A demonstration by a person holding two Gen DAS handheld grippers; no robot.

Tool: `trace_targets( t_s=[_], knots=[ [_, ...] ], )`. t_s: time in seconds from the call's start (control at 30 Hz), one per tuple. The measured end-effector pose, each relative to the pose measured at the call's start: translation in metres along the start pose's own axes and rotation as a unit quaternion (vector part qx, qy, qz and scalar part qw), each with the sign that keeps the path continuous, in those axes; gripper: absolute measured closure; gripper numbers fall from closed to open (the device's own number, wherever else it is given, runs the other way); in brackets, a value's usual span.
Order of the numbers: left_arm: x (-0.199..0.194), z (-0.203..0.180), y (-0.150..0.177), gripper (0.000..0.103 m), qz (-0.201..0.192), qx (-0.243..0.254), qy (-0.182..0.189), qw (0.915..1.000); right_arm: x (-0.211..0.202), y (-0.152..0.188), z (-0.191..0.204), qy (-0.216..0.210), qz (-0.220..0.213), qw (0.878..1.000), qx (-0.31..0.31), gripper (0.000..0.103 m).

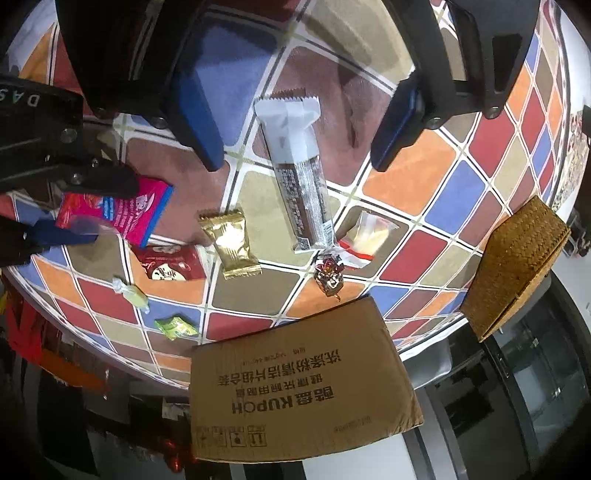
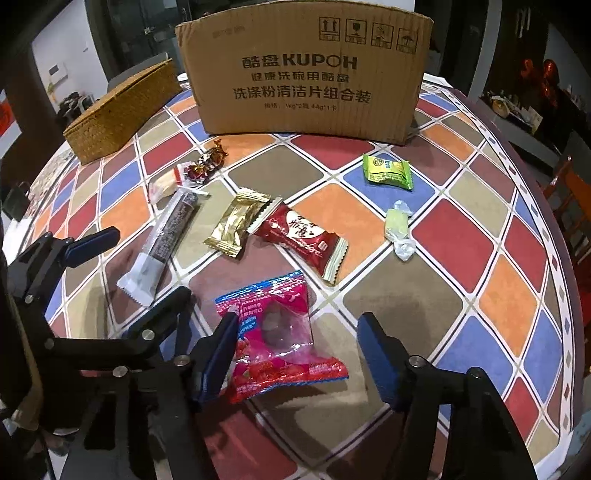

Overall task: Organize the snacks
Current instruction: 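Close left tool on white-and-grey bar while right tool grasps pink candy bag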

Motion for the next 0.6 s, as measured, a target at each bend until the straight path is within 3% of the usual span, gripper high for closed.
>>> trace_targets(
  t_s=[0.27,0.37,0.43,0.6],
  knots=[
    [0.0038,-0.0003,-0.0038,0.045,0.002,-0.021,0.016,0.9997,0.0009,-0.001,-0.0009,0.001,-0.008,1.0,0.0,0.05],
    [0.0041,-0.003,-0.0053,0.059,0.001,-0.021,0.02,0.9996,0.0002,-0.0022,-0.0018,0.0,-0.011,1.0,0.003,0.051],
    [0.0044,-0.0036,-0.0063,0.073,-0.001,-0.021,0.019,0.9996,-0.0003,-0.0023,-0.0029,-0.001,-0.012,1.0,0.005,0.051],
    [0.0042,-0.0048,-0.0062,0.081,0.0,-0.028,0.025,0.9993,-0.0017,-0.0018,-0.0038,-0.001,-0.014,1.0,0.008,0.052]
  ],
)
Point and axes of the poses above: each gripper's, at about its wrist camera, not at the fingertips, and x roughly the way its jaws point, z to its left, y to its underside, the point moved 9 cm from there along x, roughly the way its jaws point, and after that the axes turned 5 degrees about -x, right-handed, at the moved point
